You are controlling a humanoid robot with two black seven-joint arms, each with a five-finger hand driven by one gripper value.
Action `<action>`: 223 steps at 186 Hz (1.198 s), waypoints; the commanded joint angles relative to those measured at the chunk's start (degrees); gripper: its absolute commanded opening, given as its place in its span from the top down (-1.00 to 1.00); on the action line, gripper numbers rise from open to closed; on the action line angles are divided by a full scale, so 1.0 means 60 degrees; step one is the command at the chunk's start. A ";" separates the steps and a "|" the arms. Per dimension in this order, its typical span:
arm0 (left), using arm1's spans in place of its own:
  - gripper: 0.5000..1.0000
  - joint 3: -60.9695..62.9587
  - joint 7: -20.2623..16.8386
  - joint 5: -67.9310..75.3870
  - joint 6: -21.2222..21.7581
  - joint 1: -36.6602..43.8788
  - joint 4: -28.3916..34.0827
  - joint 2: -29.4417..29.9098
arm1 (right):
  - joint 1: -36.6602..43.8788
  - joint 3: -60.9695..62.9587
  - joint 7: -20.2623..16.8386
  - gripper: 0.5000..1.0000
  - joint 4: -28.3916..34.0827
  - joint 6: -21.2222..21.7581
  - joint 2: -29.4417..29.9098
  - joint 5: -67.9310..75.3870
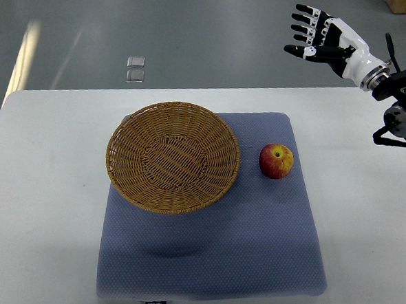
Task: Place red apple in basket with right hand
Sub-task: 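Swing the right hand over and down toward the red apple, then close the right hand's fingers around the red apple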
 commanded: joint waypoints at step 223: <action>-1.00 0.0000 -0.0001 -0.0009 0.0002 0.0000 0.0001 0.0000 | 0.0529 -0.3301 -0.0109 -0.65 0.2704 -0.0892 -0.1272 -1.0439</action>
